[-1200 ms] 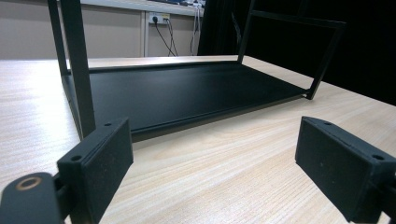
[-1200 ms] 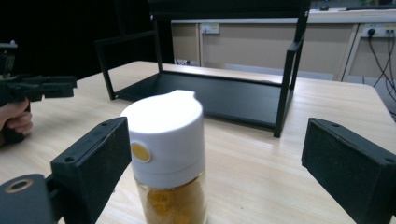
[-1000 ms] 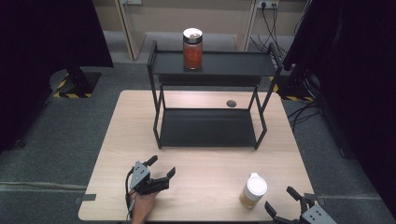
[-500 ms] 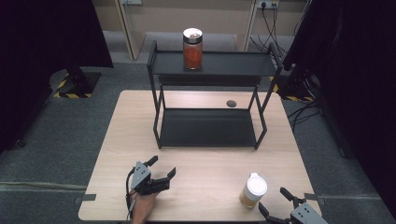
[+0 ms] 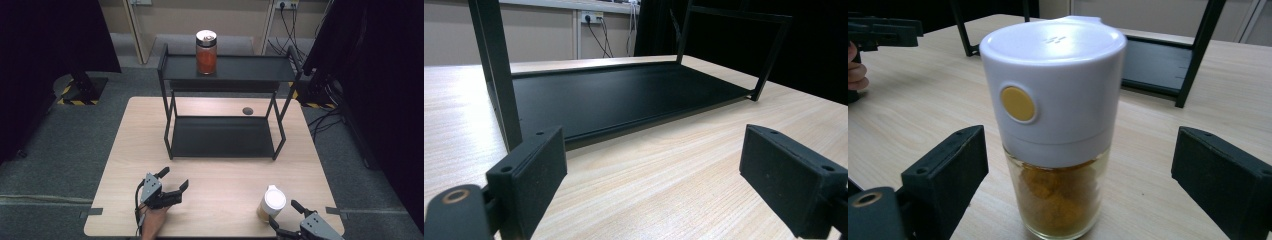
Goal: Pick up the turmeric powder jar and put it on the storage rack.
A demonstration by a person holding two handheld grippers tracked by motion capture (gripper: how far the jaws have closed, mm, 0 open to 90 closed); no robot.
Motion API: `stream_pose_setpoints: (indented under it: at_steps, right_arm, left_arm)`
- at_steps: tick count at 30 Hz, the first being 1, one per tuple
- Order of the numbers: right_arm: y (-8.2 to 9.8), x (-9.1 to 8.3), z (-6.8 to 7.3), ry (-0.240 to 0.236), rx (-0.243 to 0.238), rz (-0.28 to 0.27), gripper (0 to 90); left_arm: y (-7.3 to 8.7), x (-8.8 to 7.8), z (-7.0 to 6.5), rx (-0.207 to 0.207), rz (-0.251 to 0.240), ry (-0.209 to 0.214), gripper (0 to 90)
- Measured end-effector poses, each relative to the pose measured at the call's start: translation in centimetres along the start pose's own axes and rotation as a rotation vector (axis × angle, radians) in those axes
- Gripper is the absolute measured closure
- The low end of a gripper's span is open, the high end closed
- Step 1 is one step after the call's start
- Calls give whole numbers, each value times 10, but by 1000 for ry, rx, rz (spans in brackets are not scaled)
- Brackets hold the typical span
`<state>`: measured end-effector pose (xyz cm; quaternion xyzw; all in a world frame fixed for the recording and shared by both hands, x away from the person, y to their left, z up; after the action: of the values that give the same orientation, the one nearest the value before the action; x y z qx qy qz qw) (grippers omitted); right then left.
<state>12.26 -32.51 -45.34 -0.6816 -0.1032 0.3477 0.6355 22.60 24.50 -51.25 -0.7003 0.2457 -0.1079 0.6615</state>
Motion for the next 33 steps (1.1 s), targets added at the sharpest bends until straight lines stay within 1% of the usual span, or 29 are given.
stream_pose_setpoints:
  at_steps: [4,12,22,27,33]
  right_arm:
    - [0,5,0,-11,0,11,81]
    - [1,14,1,-14,3,31,81]
    - [1,26,-2,-30,3,54,85]
    - [1,30,-2,-30,-2,60,102]
    - [1,34,-4,-32,4,71,130]
  left_arm:
    - [0,0,0,-2,0,1,111]
    - [0,0,0,-1,0,1,111]
    - [0,0,0,1,1,3,111]
    - [0,0,0,1,0,3,111]
    - [0,0,0,3,0,4,111]
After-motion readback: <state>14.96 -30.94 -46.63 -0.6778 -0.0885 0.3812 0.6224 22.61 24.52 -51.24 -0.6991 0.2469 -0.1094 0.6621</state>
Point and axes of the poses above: each handheld gripper's, and its own axes: x roughly forward along the jaws, y roughly out of its underside, z roughly to its left, the point moved 2 cm from there along x, roughly forward along the jaws, and after that the axes turned 6 degrees about -y, right-handed, at the moved point
